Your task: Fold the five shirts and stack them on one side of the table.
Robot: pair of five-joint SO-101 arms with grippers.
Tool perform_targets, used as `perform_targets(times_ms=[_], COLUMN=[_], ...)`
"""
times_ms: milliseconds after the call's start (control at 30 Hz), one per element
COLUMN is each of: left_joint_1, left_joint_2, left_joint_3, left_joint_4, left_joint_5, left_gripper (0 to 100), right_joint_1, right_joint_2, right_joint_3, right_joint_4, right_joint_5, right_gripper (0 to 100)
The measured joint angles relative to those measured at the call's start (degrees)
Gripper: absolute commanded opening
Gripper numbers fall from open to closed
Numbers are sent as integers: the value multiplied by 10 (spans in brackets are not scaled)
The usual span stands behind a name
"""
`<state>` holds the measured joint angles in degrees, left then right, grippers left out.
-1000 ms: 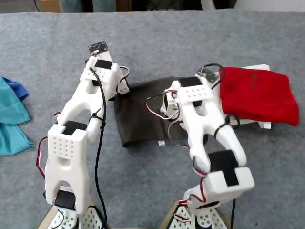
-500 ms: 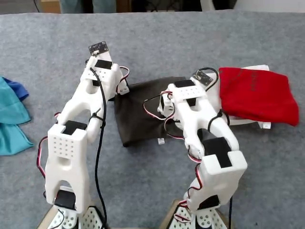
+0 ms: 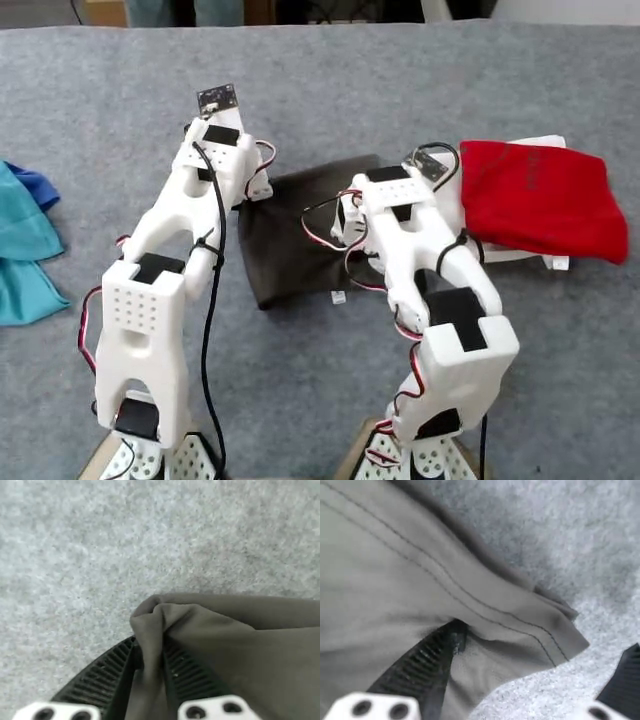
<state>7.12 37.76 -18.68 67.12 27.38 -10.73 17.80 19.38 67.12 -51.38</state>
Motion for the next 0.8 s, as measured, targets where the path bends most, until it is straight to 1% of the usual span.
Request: perform_targets(times_ms=[100,233,267,400,667,800], left_joint_1=[0,2,2,2,2,2], left_joint_2=[0,0,0,0,0,0], left_joint_3=[0,0,0,0,0,0], left_joint_4=[0,0,0,0,0,0], left_joint_5=[-3,-4,-4,-4,-4,-4], left_gripper=[35,36,36,36,28,28], right_joint_1=[0,0,0,1,2,2], right_joint_2=[0,0,0,0,0,0], right_joint_3=[0,-6,-6,-6,-7,-7], right_joint_4=[4,8,10,11,19,21], right_joint_5=[4,43,54,88,98,113], right_gripper=[314,112,81,90,28,26])
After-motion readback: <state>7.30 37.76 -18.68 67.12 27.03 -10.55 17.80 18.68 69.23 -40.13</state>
